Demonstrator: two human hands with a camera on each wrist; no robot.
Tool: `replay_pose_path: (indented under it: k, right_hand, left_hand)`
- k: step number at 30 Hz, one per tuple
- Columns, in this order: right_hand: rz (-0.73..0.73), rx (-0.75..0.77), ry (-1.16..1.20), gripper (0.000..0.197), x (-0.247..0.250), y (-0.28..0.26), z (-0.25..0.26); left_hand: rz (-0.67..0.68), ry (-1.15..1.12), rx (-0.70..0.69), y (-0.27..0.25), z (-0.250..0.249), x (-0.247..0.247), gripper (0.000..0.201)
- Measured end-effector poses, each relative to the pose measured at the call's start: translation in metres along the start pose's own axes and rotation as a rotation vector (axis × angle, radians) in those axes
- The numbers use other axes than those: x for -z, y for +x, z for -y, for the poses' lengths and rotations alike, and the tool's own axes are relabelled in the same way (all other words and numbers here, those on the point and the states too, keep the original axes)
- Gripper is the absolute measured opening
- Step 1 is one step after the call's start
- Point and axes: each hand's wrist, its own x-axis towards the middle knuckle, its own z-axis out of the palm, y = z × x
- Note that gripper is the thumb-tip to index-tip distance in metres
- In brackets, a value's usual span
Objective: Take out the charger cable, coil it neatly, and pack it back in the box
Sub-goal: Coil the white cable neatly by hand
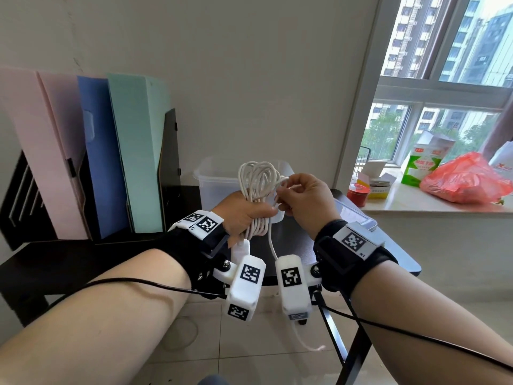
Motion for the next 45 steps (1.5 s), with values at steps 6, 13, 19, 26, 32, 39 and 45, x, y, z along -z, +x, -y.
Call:
replay_pose_path:
  k: [6, 13, 19, 26, 32, 39, 45]
  right_hand:
    - [-0.043, -0.021, 0.051, 0.026, 0.0, 0.001, 0.0]
    - [0.077, -0.041, 0.006, 0.007, -0.001, 0.0, -0.007]
    - [0.351, -0.257, 0.029, 0.017, -0.01, -0.02, -0.016]
    - [0.611, -0.177, -0.362, 0.005, -0.001, -0.025, -0.025]
    - [0.417, -0.059, -0.474, 0.014, 0.011, -0.015, -0.023]
    - [0.335, 0.103, -0.44, 0.01, 0.025, -0.011, 0.004]
    - [0.273, 0.293, -0.646, 0.011, 0.026, 0.0, 0.037]
  left_hand:
    - [-0.042, 0.205, -0.011, 0.002, 0.002, -0.004, 0.016]
    - [-0.119, 0.107, 0.016, 0.001, 0.002, -0.005, 0.01]
    - [-0.274, 0.059, -0.027, 0.008, 0.001, 0.005, 0.015]
    - [-0.487, 0.078, -0.045, 0.011, -0.012, 0.013, 0.039]
    - [-0.501, 0.332, -0.035, 0.01, -0.014, 0.026, 0.029]
    - [-0.423, 0.676, 0.114, 0.017, -0.01, 0.033, 0.033]
    - [-0.197, 1.017, 0.177, 0.014, -0.016, 0.022, 0.015]
